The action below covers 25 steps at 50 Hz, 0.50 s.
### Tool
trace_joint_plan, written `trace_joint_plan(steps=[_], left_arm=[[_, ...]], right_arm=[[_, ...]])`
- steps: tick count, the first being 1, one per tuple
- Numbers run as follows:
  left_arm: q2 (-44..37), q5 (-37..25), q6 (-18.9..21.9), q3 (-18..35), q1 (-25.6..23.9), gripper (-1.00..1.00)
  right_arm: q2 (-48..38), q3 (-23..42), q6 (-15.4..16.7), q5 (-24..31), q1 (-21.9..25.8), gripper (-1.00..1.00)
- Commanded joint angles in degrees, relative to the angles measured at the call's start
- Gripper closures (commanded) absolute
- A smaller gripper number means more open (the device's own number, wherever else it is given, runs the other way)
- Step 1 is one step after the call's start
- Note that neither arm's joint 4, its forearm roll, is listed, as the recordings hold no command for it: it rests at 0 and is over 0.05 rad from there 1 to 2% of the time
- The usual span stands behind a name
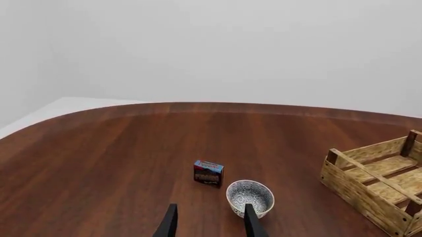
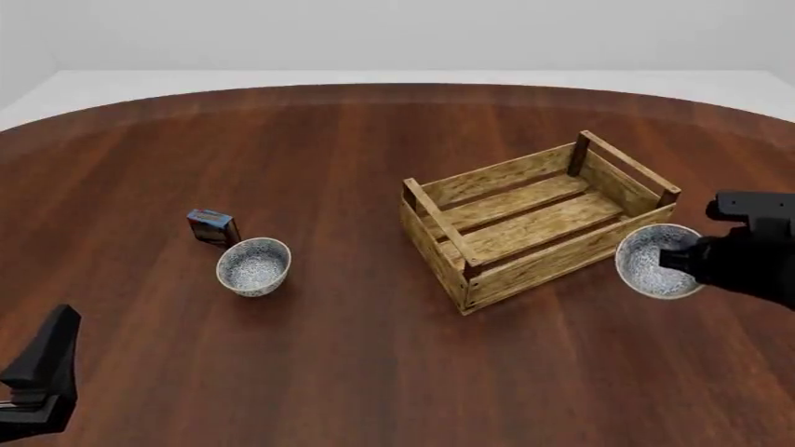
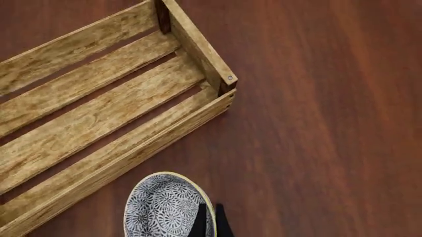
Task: Stack the right bowl on the left bowl and place them in the tray.
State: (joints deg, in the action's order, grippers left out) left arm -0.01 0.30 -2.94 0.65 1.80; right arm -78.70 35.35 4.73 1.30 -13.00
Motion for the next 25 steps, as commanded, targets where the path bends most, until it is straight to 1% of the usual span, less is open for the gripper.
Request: trace_joint_plan(steps=[1, 3, 5, 11, 13, 18, 20, 22, 23, 24, 25], left_arm=[[0.00, 0.10, -0.13, 0.03, -0.07, -1.00], [0.00, 0.13, -0.11, 0.00, -0.17, -1.00], [0.00, 0.21, -0.06, -0.01, -0.26, -1.00], [0.00, 0.18, -0.07, 0.07, -0.10, -1.00], [0.00, 0.25, -0.10, -0.02, -0.14, -1.00], [0.00, 0.33, -0.10, -0.23, -0.61, -1.00], [-0.01, 0.22, -0.06, -0.10, -1.09, -1.00], [-0.01, -0.02, 0.11, 0.11, -1.21, -1.00], [-0.01, -0.24, 0.21, 0.38, -1.30, -1.00], [-0.01, -0.30, 0.29, 0.50, -1.40, -1.00], [-0.09, -0.54, 0.38, 0.82, -1.48, -1.00]], right_arm=[[12.98, -0.56, -1.78, 7.65, 4.90, 1.00], [14.08, -0.47, -1.38, 8.30, 5.10, 1.00], [17.24, 0.23, -1.13, 10.54, 6.16, 1.00], [23.64, 3.20, -2.43, 16.06, 8.49, 1.00], [25.60, 4.53, -3.77, 17.46, 9.41, 1.00], [27.98, 6.72, -6.15, 18.57, 11.93, 1.00], [29.09, 7.57, -7.89, 18.64, 13.05, 1.00], [29.32, 8.08, -7.33, 18.29, 12.83, 1.00], [29.95, 8.15, -8.55, 18.45, 14.86, 1.00], [30.21, 8.31, -9.05, 18.48, 15.66, 1.00], [30.14, 8.78, -8.22, 18.21, 15.12, 1.00]])
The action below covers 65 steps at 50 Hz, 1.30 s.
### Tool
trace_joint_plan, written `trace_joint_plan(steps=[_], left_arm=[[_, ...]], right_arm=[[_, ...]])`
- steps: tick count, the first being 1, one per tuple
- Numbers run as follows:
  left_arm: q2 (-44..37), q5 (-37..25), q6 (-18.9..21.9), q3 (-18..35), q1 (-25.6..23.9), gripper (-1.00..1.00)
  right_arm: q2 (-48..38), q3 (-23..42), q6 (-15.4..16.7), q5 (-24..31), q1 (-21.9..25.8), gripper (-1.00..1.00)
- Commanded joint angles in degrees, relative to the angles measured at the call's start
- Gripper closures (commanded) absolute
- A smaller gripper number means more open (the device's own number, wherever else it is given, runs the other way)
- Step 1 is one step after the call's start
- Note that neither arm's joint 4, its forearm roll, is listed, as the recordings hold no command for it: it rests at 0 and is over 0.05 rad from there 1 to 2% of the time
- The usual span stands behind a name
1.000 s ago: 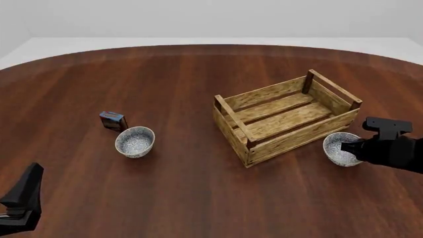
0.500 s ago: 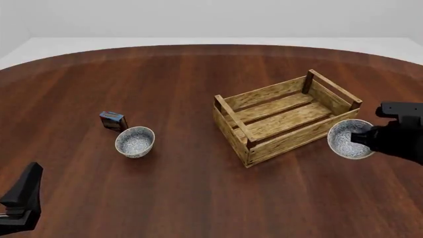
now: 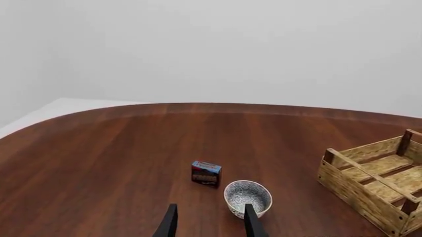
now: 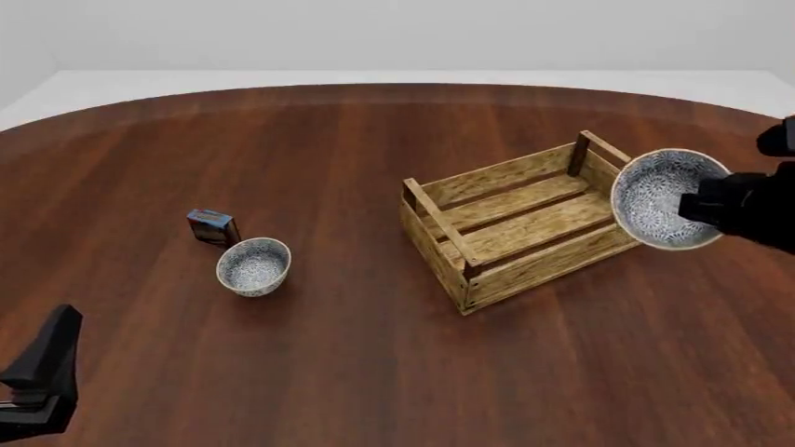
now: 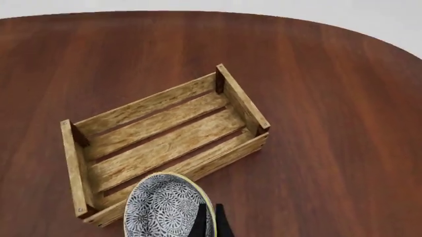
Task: Stack the right bowl on the left bowl and place them in the tray.
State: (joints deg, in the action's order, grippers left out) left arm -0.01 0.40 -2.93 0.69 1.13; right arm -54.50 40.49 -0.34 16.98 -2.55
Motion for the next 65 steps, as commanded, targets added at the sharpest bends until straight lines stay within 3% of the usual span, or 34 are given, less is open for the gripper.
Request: trace_joint_plan(steps=[1, 11, 14, 16, 21, 34, 39, 40, 65], left_arm=[[-0.09, -0.70, 0.36, 0.87, -0.90, -1.00], [-0.18, -1.83, 0.79, 1.80, -2.18, -1.00], [-1.44, -1.01, 1.53, 1.96, -2.69, -1.00], [-1.75, -1.15, 2.24, 2.41, -2.64, -1.00], [-1.92, -1.50, 2.29, 2.93, -2.78, -1.00], [-2.97, -3.33, 4.39, 6.66, -3.93, -1.00], [-4.50, -2.45, 4.91, 7.45, -4.77, -1.00], [-5.25, -1.85, 5.02, 7.48, -5.03, -1.00], [-14.95, 3.48, 7.37, 12.81, -12.36, -1.00]], right_arm=[[6.09, 3.76, -3.10, 2.42, 4.72, 1.00], [5.47, 5.44, -2.85, 0.29, 8.43, 1.00], [5.33, 5.72, -3.91, -0.91, 11.67, 1.00], [4.98, 5.85, -1.76, -2.31, 10.87, 1.00], [4.58, 5.71, -3.13, -3.22, 12.72, 1.00], [0.61, 4.62, -2.97, -12.19, 18.88, 1.00], [-0.60, 4.51, -0.30, -14.94, 20.22, 1.00], [-1.06, 4.48, 1.44, -15.82, 20.08, 1.00], [-7.14, 7.59, 2.82, -20.68, 20.13, 1.00]])
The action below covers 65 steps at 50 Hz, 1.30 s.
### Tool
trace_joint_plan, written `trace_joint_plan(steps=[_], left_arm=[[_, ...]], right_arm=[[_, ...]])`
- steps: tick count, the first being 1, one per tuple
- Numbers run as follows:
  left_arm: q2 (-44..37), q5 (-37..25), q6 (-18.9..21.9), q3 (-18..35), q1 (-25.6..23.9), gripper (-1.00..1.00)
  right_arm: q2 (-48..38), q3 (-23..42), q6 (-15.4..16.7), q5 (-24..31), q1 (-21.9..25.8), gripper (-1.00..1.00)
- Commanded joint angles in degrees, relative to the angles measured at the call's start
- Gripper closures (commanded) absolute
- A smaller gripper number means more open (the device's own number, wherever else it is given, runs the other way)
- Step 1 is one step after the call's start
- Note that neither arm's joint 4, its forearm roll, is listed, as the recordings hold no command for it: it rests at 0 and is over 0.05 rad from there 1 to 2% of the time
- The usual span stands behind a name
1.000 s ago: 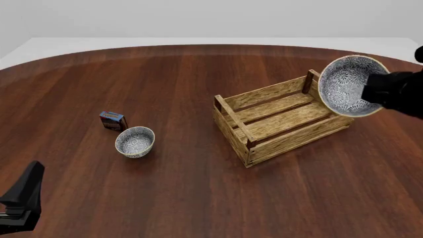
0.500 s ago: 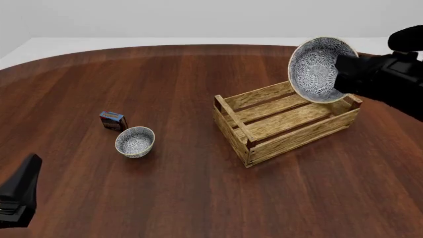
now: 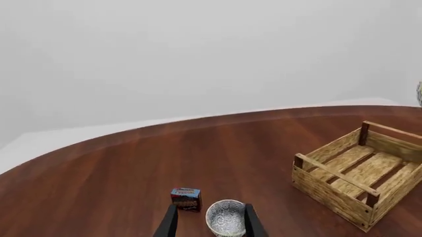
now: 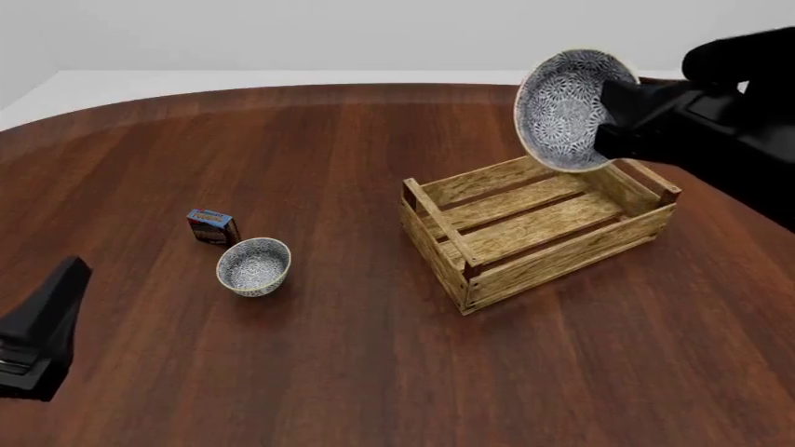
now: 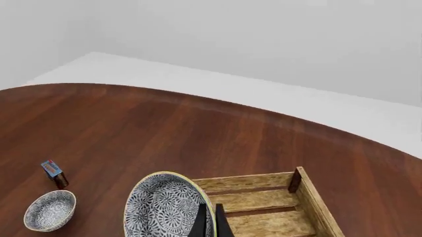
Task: Stack the right bowl on the left bowl and place them in the tray.
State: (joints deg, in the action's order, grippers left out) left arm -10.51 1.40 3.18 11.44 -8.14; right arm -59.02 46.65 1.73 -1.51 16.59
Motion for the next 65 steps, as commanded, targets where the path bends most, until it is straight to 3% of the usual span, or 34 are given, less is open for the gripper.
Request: trace_joint_plan(steps=[1, 5, 22, 32, 38, 65], left_arm=[[-4.54, 2.57, 1.26, 2.06, -3.08, -1.00], [-10.81, 5.99, 2.33, 4.79, -7.07, -1.00], [-29.98, 13.17, 4.94, 15.95, -16.77, -1.00], [-34.74, 12.98, 5.86, 21.32, -21.69, -1.00], [-37.86, 13.47, 4.42, 23.75, -24.67, -1.00], [-48.93, 15.50, 4.63, 32.31, -30.43, -1.00]], right_arm=[[-2.64, 1.45, 0.75, -2.20, 0.99, 1.00], [-4.04, 2.07, 2.77, -2.89, 1.32, 1.00], [-5.47, 2.09, 4.68, -3.78, 2.71, 1.00], [-6.22, 2.14, 5.10, -4.37, 1.85, 1.00], [-6.54, 2.03, 5.49, -4.47, 1.90, 1.00], [-8.87, 2.29, 5.96, -5.03, 3.11, 1.00]])
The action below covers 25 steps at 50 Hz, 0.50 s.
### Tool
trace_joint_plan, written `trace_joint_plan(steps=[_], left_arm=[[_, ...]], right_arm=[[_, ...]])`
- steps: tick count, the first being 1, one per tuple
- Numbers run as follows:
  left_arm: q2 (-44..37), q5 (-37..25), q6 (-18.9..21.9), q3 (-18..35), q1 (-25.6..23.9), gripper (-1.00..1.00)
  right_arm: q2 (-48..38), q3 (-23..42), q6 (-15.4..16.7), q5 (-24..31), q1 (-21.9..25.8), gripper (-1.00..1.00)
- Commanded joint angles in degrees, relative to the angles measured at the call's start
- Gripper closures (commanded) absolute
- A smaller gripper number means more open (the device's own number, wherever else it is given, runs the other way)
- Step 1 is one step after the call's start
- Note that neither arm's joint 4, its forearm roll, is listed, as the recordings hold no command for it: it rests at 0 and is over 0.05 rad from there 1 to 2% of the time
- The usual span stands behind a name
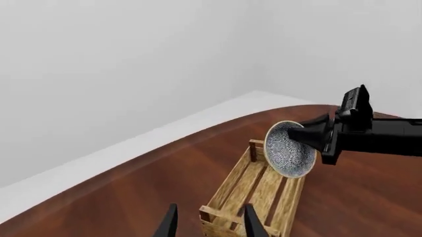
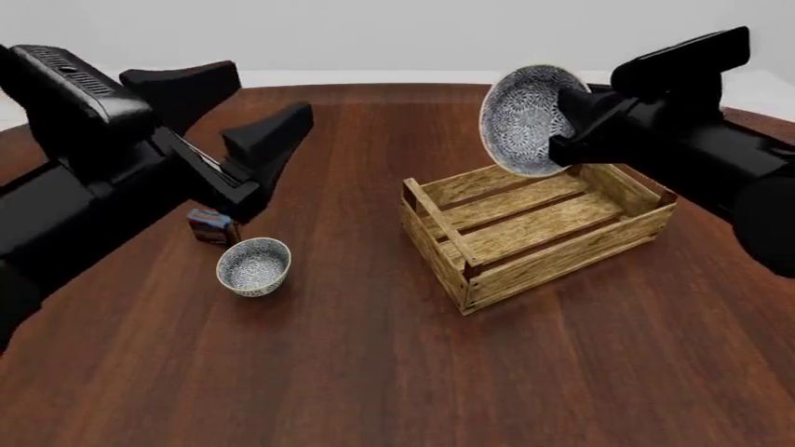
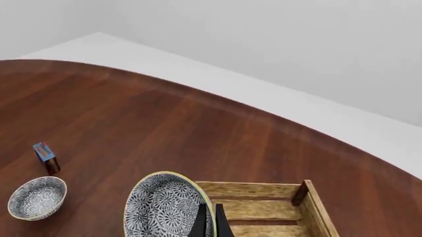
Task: Stack the right bowl on the left bowl and place them in the tray.
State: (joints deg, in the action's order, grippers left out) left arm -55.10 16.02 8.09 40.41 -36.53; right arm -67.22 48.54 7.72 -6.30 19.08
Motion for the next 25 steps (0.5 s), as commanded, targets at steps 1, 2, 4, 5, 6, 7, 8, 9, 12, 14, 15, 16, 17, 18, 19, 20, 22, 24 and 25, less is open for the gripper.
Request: trace_joint_plan(steps=[1, 2, 4, 5, 6, 7, 8, 9, 12, 14, 15, 16, 17, 18, 19, 20, 22, 24, 25], left_arm=[[-4.87, 1.01, -0.48, 3.74, -2.06, -1.00], [-5.81, 1.38, -0.70, 4.11, -2.17, -1.00], [-6.60, 1.55, -0.96, 4.68, -2.36, -1.00], [-6.80, 1.55, -1.03, 4.85, -2.41, -1.00], [-7.17, 1.50, -1.23, 5.22, -2.65, -1.00], [-7.72, 1.47, -1.29, 5.77, -2.66, -1.00], [-7.92, 1.49, -1.26, 5.94, -2.70, -1.00], [-8.53, 1.51, -1.31, 6.44, -3.10, -1.00], [-10.18, 2.16, -1.81, 7.44, -3.58, -1.00], [-11.18, 2.57, -1.82, 8.00, -3.64, -1.00], [-12.07, 2.77, -2.11, 8.68, -3.67, -1.00], [-12.08, 2.78, -2.11, 8.69, -3.67, -1.00], [-12.67, 2.73, -2.29, 9.30, -3.88, -1.00], [-12.90, 2.74, -2.30, 9.47, -3.91, -1.00], [-13.47, 2.81, -2.38, 9.94, -4.01, -1.00], [-13.70, 2.89, -2.39, 10.04, -4.04, -1.00], [-14.88, 3.41, -2.04, 10.57, -3.75, -1.00], [-15.51, 3.74, -1.83, 10.82, -3.69, -1.00], [-15.85, 3.82, -2.01, 11.00, -3.78, -1.00]], right_arm=[[-0.73, 0.42, -0.04, -0.23, 0.64, 1.00], [-0.84, 0.48, -0.06, -0.24, 0.67, 1.00], [-1.03, 0.50, -0.09, -0.32, 0.71, 1.00], [-1.18, 0.54, -0.14, -0.34, 0.78, 1.00], [-1.23, 0.55, -0.15, -0.37, 0.80, 1.00], [-1.47, 0.58, -0.05, -0.48, 0.77, 1.00], [-1.52, 0.58, -0.04, -0.51, 0.78, 1.00], [-1.69, 0.62, -0.04, -0.54, 0.87, 1.00], [-2.21, 0.72, -0.03, -0.65, 1.10, 1.00], [-2.46, 0.77, 0.01, -0.72, 1.07, 1.00], [-2.68, 0.79, 0.01, -0.73, 1.17, 1.00], [-2.71, 0.80, 0.02, -0.73, 1.17, 1.00], [-2.78, 0.80, 0.07, -0.74, 1.18, 1.00], [-2.85, 0.81, 0.08, -0.75, 1.22, 1.00], [-3.01, 0.83, 0.15, -0.83, 1.25, 1.00], [-3.09, 0.84, 0.16, -0.87, 1.27, 1.00], [-3.69, 0.97, 0.25, -0.96, 1.53, 1.00], [-4.00, 1.04, 0.35, -1.02, 1.57, 1.00], [-4.17, 1.04, 0.35, -1.07, 1.69, 1.00]])
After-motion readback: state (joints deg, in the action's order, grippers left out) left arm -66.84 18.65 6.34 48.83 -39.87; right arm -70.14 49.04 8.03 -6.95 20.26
